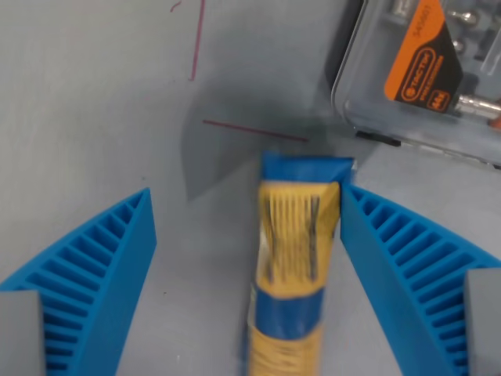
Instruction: Pick up the blue bag
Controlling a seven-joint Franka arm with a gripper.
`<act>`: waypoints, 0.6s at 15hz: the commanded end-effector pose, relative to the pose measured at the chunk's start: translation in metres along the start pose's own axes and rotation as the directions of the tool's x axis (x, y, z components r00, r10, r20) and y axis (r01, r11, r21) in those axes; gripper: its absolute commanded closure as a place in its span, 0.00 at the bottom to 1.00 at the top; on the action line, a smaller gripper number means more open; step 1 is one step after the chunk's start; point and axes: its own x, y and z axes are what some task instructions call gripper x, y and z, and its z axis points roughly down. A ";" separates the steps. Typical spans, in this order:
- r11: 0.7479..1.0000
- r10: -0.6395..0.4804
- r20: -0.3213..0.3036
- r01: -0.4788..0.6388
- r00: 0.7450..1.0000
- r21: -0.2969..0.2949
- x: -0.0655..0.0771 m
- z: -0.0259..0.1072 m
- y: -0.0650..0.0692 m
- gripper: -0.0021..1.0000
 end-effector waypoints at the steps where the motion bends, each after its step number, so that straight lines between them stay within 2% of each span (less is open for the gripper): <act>1: 1.000 -0.019 -0.064 0.018 0.998 -0.006 0.001 0.011 -0.001 0.00; 9: 1.000 -0.019 -0.064 0.018 0.998 -0.006 0.003 0.024 -0.001 0.00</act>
